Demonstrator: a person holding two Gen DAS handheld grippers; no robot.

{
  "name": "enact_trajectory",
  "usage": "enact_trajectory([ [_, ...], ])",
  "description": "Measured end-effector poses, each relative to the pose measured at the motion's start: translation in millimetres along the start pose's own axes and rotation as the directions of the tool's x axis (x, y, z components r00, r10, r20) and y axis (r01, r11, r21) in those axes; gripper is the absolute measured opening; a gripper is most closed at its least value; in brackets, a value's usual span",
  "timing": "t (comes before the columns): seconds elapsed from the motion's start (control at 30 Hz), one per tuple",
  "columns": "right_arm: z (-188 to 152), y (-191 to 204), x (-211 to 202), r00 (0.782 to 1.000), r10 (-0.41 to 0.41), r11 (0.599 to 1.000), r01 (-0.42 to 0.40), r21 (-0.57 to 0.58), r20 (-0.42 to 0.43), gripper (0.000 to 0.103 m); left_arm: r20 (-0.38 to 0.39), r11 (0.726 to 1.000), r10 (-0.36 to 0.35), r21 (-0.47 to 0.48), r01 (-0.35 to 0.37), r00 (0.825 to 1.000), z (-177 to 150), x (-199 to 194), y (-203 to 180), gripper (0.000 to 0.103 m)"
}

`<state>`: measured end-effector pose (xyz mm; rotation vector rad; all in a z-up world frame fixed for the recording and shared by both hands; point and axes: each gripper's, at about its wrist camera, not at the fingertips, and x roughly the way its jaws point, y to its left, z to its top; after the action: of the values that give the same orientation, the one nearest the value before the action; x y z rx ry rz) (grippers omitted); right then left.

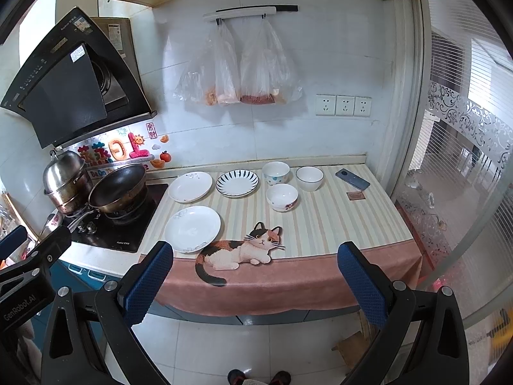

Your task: Organize plates and bowls

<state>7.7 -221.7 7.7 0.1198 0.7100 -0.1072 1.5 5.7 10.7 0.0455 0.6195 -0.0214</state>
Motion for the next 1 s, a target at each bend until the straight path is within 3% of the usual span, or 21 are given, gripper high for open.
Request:
enact_trajectory([
  [1.0, 8, 1, 4, 1.0, 0.011, 1.0, -0.011, 0.008, -0.006, 0.103, -0.002, 1.0, 0.006, -0.001, -0.006, 1.0, -4, 4, 3, 0.103],
])
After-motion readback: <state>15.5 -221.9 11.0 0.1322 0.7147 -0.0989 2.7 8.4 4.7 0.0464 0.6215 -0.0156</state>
